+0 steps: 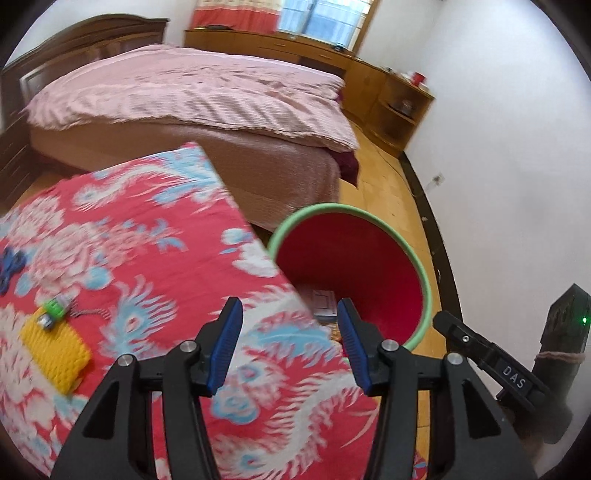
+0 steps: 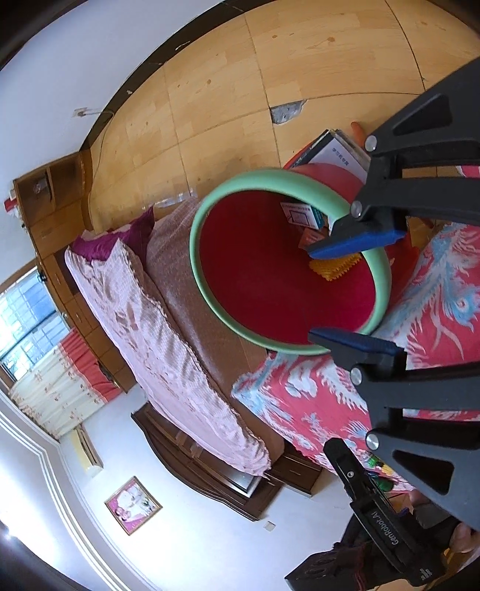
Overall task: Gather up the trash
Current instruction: 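Move both grippers back over the table of trash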
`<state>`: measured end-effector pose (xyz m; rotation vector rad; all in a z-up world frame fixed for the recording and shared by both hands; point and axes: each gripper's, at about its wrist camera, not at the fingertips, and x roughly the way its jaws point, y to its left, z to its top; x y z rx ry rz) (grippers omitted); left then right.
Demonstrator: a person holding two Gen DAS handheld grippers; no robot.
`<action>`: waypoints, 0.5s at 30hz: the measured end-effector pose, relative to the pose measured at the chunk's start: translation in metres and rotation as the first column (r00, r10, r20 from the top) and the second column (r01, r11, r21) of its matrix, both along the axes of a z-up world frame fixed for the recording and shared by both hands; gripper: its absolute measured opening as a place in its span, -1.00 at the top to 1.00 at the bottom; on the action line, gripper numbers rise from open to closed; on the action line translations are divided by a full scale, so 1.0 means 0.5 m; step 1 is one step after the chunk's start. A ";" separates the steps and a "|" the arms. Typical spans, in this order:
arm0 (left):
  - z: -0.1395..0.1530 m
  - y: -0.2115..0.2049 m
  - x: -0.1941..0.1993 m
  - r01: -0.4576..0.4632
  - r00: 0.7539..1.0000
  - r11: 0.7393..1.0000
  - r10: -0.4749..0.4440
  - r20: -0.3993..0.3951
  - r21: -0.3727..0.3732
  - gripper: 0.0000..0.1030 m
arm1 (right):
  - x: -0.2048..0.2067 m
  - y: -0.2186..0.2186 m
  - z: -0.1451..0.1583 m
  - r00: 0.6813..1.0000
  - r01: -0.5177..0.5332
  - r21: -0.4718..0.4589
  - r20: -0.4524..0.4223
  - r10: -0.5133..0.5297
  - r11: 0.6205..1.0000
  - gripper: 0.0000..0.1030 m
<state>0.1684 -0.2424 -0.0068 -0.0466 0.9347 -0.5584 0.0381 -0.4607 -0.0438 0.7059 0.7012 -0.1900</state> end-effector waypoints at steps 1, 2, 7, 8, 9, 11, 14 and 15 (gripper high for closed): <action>0.002 0.015 -0.002 -0.018 1.000 1.000 0.018 0.002 -0.002 -0.03 | 0.002 0.008 0.003 1.000 -0.010 -0.004 0.001 0.010 1.000 0.12; 0.004 0.033 -0.004 -0.039 0.999 0.999 0.039 0.002 -0.004 -0.03 | 0.005 0.019 0.007 1.000 -0.023 -0.010 0.000 0.023 1.000 0.10; 0.007 0.117 -0.008 -0.136 0.991 0.990 0.136 -0.018 -0.030 -0.03 | 0.015 0.069 0.023 0.996 -0.091 -0.027 -0.003 0.091 0.996 0.04; 0.005 0.138 -0.009 -0.162 0.987 0.986 0.162 -0.024 -0.031 -0.04 | 0.017 0.083 0.028 0.994 -0.108 -0.032 -0.003 0.108 0.994 0.03; 0.004 0.153 -0.010 -0.181 0.983 0.983 0.181 -0.027 -0.030 -0.04 | 0.019 0.092 0.031 0.993 -0.119 -0.035 -0.003 0.119 0.992 0.01; 0.000 0.190 -0.013 -0.227 0.973 0.973 0.226 -0.035 -0.028 -0.03 | 0.025 0.115 0.039 0.989 -0.150 -0.037 -0.004 0.150 0.988 0.00; -0.005 0.240 -0.017 -0.289 0.957 0.957 0.288 -0.048 -0.020 -0.03 | 0.037 0.140 0.046 0.982 -0.191 -0.013 -0.001 0.191 0.982 -0.01; -0.007 0.258 -0.018 -0.310 0.949 0.951 0.309 -0.054 -0.012 -0.03 | 0.042 0.152 0.050 0.979 -0.204 -0.013 0.001 0.204 0.979 -0.03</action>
